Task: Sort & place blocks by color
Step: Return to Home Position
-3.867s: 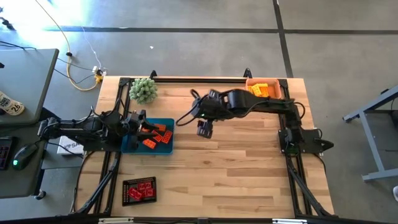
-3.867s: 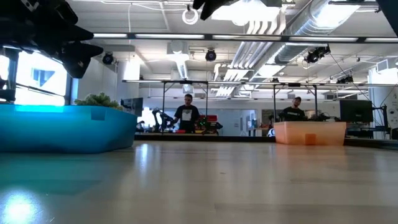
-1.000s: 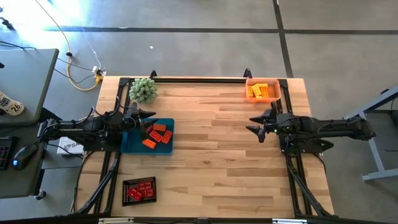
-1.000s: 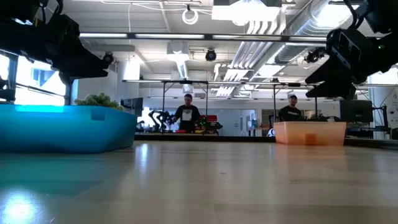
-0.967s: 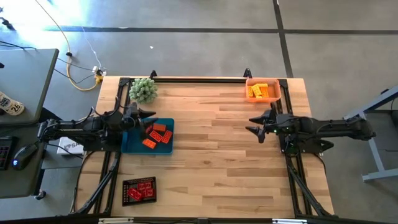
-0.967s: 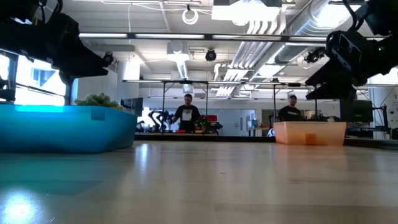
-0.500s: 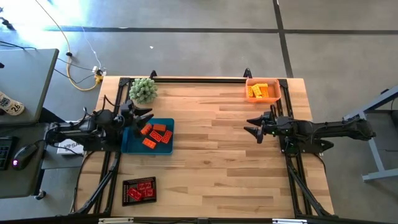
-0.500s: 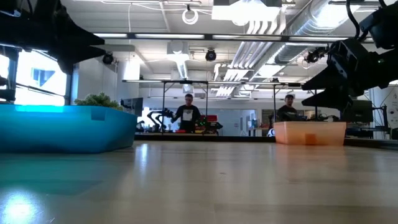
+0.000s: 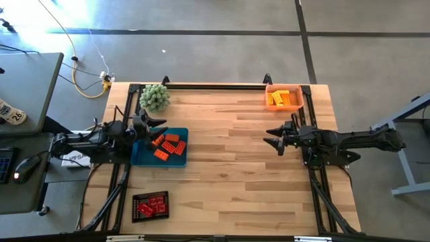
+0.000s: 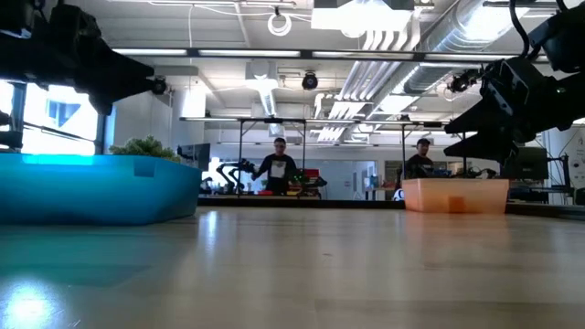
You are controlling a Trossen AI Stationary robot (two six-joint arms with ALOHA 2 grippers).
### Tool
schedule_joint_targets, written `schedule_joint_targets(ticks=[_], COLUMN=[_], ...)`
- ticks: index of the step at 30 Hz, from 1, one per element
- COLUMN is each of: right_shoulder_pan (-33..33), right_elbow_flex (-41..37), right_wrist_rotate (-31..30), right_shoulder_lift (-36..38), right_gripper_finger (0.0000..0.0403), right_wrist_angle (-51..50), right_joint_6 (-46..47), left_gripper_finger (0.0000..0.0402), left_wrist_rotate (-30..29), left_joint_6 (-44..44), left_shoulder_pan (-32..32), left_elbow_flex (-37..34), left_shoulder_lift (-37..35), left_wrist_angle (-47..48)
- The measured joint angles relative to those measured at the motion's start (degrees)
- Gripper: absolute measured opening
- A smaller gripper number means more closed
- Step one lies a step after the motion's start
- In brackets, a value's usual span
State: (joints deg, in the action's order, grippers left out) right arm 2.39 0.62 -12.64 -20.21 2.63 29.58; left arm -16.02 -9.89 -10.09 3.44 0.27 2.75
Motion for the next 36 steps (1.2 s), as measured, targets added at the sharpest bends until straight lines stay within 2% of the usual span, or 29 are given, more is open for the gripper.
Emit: schedule_joint_targets(ticks=[5, 36], right_shoulder_pan=[0.0, 0.0], right_elbow_flex=[0.0, 0.0], right_wrist_rotate=[2.2, 2.3], right_shoulder_lift=[0.0, 0.0], right_gripper_finger=[0.0259, 0.0259], right_wrist_angle=[-0.2, -0.2], right_joint_6=[0.0, 0.0], left_gripper_finger=[0.0158, 0.0158], left_wrist_rotate=[1.3, 1.3], left_joint_6=[1.6, 1.6], left_shoulder_pan=[0.0, 0.0], left_elbow_flex=[0.0, 0.1], left_shoulder_lift=[0.8, 0.8], left_wrist_angle=[3.1, 3.2])
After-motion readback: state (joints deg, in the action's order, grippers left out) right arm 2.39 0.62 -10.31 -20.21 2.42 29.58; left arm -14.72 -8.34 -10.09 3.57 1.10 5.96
